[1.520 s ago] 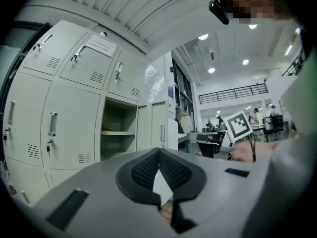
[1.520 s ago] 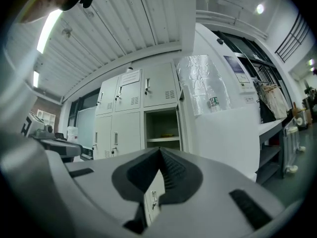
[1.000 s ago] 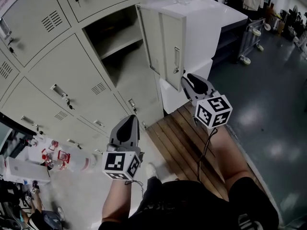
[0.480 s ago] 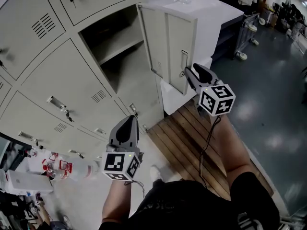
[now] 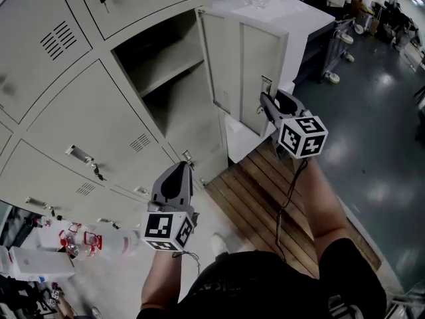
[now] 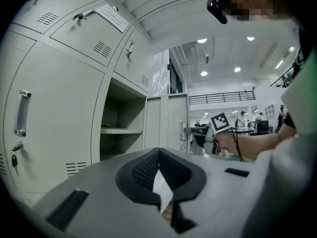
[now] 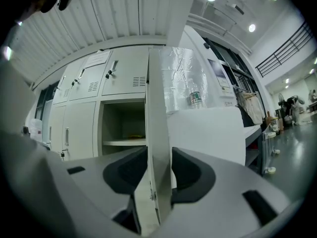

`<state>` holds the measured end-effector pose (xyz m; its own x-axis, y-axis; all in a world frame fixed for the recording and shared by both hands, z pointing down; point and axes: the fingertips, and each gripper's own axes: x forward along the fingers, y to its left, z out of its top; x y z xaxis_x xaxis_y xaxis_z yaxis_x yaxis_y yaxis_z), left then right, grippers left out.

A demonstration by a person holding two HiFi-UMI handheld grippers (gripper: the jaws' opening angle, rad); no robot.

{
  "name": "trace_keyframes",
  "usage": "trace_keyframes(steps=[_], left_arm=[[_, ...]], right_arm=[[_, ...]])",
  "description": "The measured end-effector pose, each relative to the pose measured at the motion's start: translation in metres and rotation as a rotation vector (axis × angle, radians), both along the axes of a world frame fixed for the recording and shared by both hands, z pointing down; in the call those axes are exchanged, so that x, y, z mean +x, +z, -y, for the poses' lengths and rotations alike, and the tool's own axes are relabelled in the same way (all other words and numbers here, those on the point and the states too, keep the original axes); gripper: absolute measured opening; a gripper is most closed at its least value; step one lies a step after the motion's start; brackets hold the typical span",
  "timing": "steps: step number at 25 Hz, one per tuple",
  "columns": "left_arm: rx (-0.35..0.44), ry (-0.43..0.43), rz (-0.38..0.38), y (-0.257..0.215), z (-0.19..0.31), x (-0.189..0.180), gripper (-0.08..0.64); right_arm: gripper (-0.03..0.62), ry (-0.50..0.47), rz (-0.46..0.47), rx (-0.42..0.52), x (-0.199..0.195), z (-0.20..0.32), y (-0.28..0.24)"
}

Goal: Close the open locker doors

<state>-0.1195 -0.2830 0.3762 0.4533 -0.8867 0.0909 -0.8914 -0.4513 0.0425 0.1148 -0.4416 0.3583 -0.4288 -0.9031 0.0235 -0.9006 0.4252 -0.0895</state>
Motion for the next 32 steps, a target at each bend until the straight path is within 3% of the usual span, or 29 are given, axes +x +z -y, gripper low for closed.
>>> trace_keyframes(steps=[7, 13, 18, 32], left_arm=[[-0.003, 0.029, -0.008, 0.002, 0.017, -0.007, 0.005], [-0.004, 0.047, -0.017, 0.002, 0.028, -0.007, 0.005], [-0.008, 0.045, -0.026, 0.003, 0.034, -0.009, 0.005], [-0.023, 0.002, -0.024, 0.008, 0.027, -0.027, 0.005]], right_arm=[[0.133, -0.002, -0.005, -0.008, -0.010, 0.004, 0.003], [0.100, -0.066, -0.038, -0.003, -0.032, -0.007, 0.003], [0.108, -0.131, -0.088, 0.014, -0.056, -0.019, 0.002], [0.149, -0.264, -0.089, 0.042, -0.121, -0.043, 0.000]])
